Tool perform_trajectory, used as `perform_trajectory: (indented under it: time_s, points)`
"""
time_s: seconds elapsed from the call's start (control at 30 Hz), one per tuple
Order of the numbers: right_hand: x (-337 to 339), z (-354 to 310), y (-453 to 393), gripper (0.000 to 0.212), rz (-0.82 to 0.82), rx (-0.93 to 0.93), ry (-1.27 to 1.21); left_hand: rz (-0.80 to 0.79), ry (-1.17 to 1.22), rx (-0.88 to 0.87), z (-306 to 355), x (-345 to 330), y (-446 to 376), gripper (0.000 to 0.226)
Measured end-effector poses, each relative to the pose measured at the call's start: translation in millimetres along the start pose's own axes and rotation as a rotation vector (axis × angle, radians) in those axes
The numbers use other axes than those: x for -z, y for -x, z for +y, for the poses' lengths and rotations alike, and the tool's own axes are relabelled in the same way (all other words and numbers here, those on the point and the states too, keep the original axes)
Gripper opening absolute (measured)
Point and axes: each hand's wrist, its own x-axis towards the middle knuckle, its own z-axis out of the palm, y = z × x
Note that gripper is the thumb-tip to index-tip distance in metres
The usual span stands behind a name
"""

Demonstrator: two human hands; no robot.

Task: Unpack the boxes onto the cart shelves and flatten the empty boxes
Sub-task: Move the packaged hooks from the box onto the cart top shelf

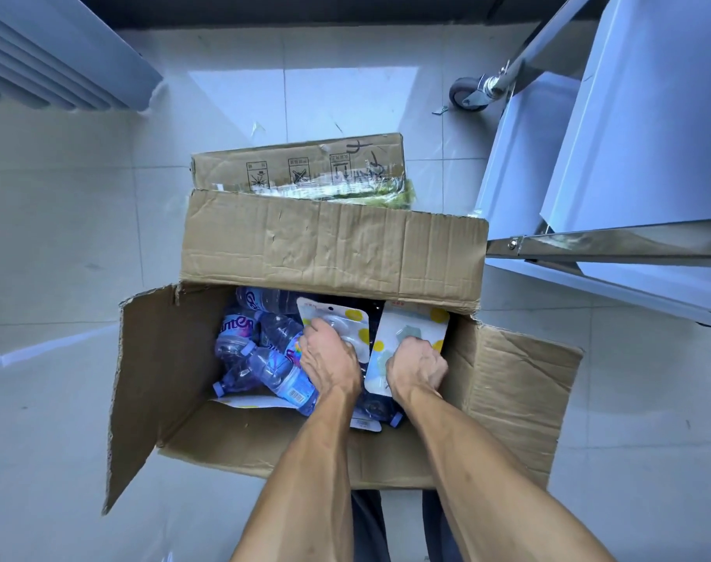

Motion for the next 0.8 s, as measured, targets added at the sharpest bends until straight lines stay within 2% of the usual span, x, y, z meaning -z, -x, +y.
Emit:
perform_trajectory:
  time_s: [0.1,0.2,0.3,0.47,0.6,0.8]
  points:
    - [28.1,3.4,13.9,0.010,-0.004,0.028,-0.004,-0.048,-0.018,-0.019,-0.6,23.9,8.8,0.021]
    - [53.6,11.5,40.8,0.020,-0.009,0.041,-0.006,-0.064,-0.004,-0.013,-1.3,58.1,30.6,0.017]
    - [88.0,23.7,74.8,0.027,0.030,0.076,-0.002,-0.058,-0.001,-0.089,5.7,98.5,63.3,0.013]
    - [169.9,42.6,170.7,0.033,0.138,0.130,0.004,-0.055,-0.029,-0.164,8.5,185.4,138.8,0.023]
    - [239.0,68.6,257.7,0.032,0.261,0.161,-0.047,-0.003,-0.095,-0.256,28.5,257.6,205.1,0.024]
    - [330.2,122.5,361.1,0.032,0.425,0.122,-0.219,0.148,-0.002,-0.506,97.8,366.0,303.7,0.038]
